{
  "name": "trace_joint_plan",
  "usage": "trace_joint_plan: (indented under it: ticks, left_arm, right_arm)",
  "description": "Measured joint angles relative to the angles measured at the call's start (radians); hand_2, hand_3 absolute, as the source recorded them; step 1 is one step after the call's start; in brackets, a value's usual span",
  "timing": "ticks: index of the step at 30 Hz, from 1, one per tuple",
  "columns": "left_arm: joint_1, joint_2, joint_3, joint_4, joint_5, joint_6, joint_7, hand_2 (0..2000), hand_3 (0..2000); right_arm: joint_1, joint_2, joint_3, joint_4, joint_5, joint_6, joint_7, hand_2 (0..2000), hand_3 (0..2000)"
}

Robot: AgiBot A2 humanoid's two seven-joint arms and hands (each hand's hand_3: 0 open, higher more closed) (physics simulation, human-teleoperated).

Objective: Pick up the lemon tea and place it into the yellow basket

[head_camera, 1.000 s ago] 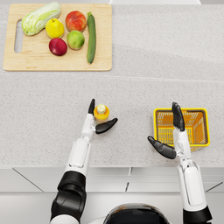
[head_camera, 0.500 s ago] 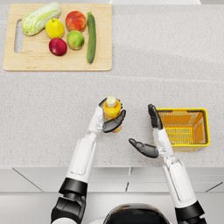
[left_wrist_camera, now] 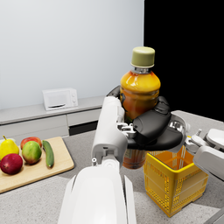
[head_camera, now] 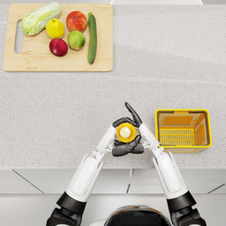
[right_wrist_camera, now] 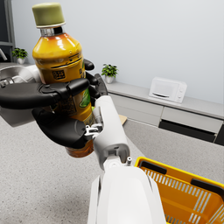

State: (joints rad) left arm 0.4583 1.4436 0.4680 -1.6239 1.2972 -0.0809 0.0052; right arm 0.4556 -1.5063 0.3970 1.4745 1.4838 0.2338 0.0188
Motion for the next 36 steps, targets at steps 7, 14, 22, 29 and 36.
trace_joint_plan:
  ticks: [7,14,22,29,36]
  left_arm:
    - [0.003,-0.038,0.043,-0.022,-0.001,0.073,-0.005,0,693]
    - [-0.066,-0.073,-0.103,-0.118,-0.006,0.08,-0.005,0,0]
    - [-0.104,-0.073,-0.47,-0.143,-0.008,0.081,-0.005,0,0]
    - [-0.124,-0.066,-0.54,-0.121,-0.008,0.081,-0.005,0,0]
    - [-0.089,-0.058,-0.518,-0.111,-0.008,0.081,-0.005,0,0]
  right_arm:
    - [0.008,0.02,0.012,0.007,0.01,0.107,-0.017,2000,2000]
    - [0.029,0.001,-0.192,0.056,0.009,0.031,-0.02,2000,2000]
    - [-0.01,0.001,-0.518,0.085,0.008,0.02,-0.045,2000,2000]
    - [-0.03,0.002,-0.573,-0.027,0.008,0.031,-0.337,639,1673]
    - [-0.069,-0.003,-0.513,0.025,0.007,-0.194,-0.079,0,0]
